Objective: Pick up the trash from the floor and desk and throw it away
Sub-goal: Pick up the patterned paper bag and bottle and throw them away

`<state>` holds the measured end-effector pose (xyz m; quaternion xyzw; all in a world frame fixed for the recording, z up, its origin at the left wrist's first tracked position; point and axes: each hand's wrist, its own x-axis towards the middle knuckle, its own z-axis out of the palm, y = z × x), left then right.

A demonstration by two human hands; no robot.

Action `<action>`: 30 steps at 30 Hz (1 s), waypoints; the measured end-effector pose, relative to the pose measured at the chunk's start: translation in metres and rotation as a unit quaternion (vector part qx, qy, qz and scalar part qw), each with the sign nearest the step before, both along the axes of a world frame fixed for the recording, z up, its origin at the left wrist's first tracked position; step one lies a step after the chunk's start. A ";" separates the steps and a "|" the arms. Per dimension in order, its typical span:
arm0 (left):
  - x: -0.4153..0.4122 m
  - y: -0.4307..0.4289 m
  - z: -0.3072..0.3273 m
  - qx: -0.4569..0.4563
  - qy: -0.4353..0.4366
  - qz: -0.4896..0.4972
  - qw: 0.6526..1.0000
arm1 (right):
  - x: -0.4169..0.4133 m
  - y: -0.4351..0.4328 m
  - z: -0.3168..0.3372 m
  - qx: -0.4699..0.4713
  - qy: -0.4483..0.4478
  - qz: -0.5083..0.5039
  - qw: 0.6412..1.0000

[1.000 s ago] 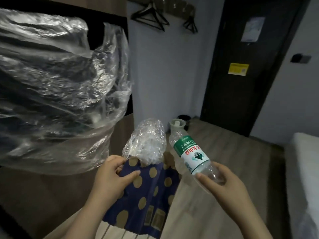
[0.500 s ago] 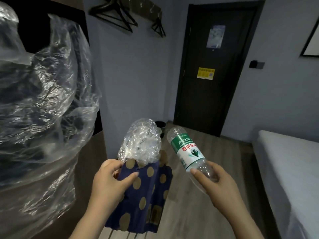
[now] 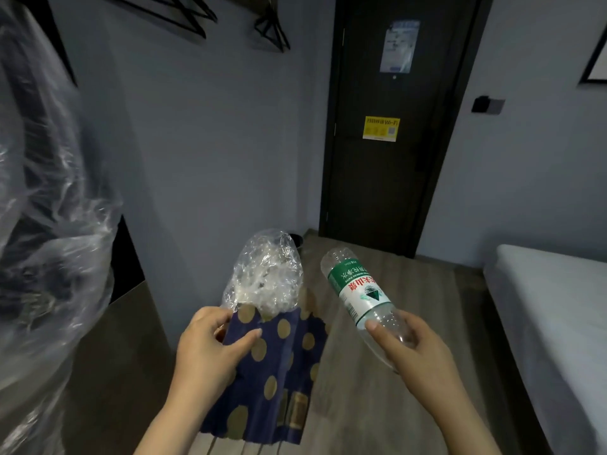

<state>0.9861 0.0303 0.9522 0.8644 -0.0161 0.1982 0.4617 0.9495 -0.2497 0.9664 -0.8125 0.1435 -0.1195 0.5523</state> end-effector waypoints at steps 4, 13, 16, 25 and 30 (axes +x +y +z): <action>0.066 -0.023 0.006 0.015 0.003 0.020 1.000 | 0.072 -0.027 0.007 0.004 0.004 0.012 1.000; 0.207 -0.044 -0.005 0.003 0.025 0.029 0.999 | 0.216 -0.048 -0.005 -0.015 0.029 0.039 0.999; 0.261 -0.044 -0.013 0.005 0.023 0.026 0.999 | 0.271 -0.047 -0.010 -0.012 0.029 0.032 0.999; 0.450 -0.020 -0.017 -0.004 0.041 0.023 0.999 | 0.453 -0.023 -0.010 -0.044 0.058 0.037 0.997; 0.545 -0.025 -0.025 0.001 0.054 0.006 0.999 | 0.538 -0.025 -0.024 -0.054 0.070 0.028 0.996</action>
